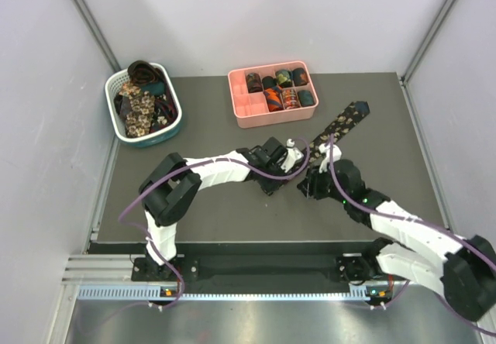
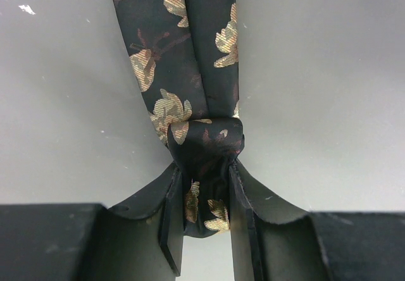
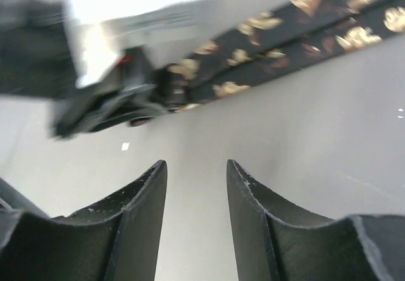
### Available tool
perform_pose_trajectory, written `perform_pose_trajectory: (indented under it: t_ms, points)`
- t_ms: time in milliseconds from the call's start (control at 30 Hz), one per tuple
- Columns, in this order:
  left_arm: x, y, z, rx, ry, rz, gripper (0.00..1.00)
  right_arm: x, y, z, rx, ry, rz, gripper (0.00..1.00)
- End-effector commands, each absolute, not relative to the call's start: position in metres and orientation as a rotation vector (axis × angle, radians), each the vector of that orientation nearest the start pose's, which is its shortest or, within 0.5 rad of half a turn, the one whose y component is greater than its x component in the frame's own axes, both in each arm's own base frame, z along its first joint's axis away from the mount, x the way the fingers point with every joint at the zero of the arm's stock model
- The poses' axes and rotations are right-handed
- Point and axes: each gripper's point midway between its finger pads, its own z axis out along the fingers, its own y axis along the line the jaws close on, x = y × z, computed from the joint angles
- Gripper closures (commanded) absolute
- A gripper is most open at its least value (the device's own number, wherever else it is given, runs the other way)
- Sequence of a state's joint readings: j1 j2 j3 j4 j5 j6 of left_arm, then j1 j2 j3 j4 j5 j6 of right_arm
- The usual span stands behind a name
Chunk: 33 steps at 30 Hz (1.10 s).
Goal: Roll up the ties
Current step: Roll the tie
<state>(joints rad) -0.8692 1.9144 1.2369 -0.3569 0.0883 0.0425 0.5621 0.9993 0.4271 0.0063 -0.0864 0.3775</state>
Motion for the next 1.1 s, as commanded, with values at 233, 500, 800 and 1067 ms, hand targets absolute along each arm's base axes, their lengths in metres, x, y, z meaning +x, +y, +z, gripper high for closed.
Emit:
perform_pose_trajectory:
  t_ms: [233, 500, 800, 1067]
  points:
    - [0.204, -0.309, -0.024, 1.298, 2.719, -0.393, 0.75, 0.198, 0.218, 0.131, -0.350, 1.896, 0.506, 0.59]
    - [0.202, -0.309, -0.026, 1.318, 2.761, -0.381, 0.75, 0.147, 0.261, 0.147, -0.572, 1.741, 0.440, 0.57]
    - [0.200, -0.307, -0.024, 1.330, 2.803, -0.363, 0.74, 0.137, 0.318, 0.116, -0.972, 1.747, -0.049, 0.47]
    - [0.195, -0.303, -0.024, 1.334, 2.847, -0.343, 0.74, 0.174, 0.347, 0.095, -1.104, 1.838, -0.487, 0.42]
